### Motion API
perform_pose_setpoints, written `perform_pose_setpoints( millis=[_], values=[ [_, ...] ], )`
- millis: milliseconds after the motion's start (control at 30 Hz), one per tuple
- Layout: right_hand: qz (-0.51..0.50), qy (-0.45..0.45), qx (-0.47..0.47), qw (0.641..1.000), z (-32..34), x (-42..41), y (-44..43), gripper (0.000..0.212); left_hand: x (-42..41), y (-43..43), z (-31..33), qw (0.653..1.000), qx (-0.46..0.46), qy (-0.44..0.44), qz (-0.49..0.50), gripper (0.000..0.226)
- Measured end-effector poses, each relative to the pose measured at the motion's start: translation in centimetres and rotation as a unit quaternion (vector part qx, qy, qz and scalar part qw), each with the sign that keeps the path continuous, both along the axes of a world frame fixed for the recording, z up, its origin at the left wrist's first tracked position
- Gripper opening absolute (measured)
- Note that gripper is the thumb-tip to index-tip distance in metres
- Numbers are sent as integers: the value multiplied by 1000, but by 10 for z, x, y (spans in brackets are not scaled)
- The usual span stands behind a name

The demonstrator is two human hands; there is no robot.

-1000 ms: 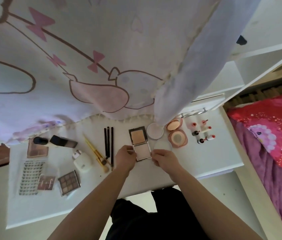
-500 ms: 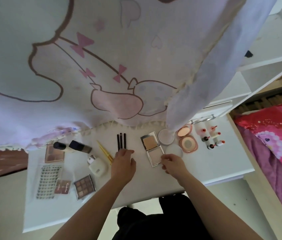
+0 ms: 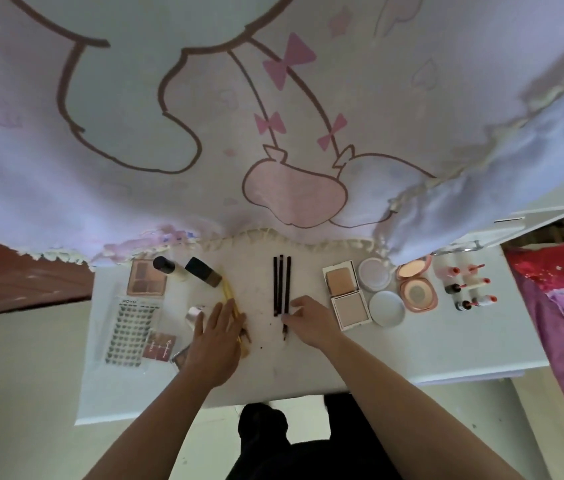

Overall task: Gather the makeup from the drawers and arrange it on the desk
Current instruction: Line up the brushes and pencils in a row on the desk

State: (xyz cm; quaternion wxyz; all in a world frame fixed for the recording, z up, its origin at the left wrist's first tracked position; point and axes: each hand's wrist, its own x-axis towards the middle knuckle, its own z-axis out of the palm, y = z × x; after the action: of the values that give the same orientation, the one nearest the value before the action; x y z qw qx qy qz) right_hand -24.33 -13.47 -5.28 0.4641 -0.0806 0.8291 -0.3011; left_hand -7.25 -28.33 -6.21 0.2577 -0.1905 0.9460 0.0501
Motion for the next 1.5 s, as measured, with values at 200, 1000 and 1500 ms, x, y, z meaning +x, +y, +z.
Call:
perform_pose_setpoints(
  millis=[200, 1000, 1500],
  values=[
    [54, 76, 32, 995, -5, 20, -16, 50, 6, -7, -2, 1000, 18, 17, -2, 62],
    [-77, -68, -209, 973, 71, 10, 49, 25, -89, 32, 113, 705, 459, 245, 482, 38],
    [-211, -95, -253, 940, 107, 4, 63, 35, -95, 24, 133, 551, 502, 370, 555, 22]
  ],
)
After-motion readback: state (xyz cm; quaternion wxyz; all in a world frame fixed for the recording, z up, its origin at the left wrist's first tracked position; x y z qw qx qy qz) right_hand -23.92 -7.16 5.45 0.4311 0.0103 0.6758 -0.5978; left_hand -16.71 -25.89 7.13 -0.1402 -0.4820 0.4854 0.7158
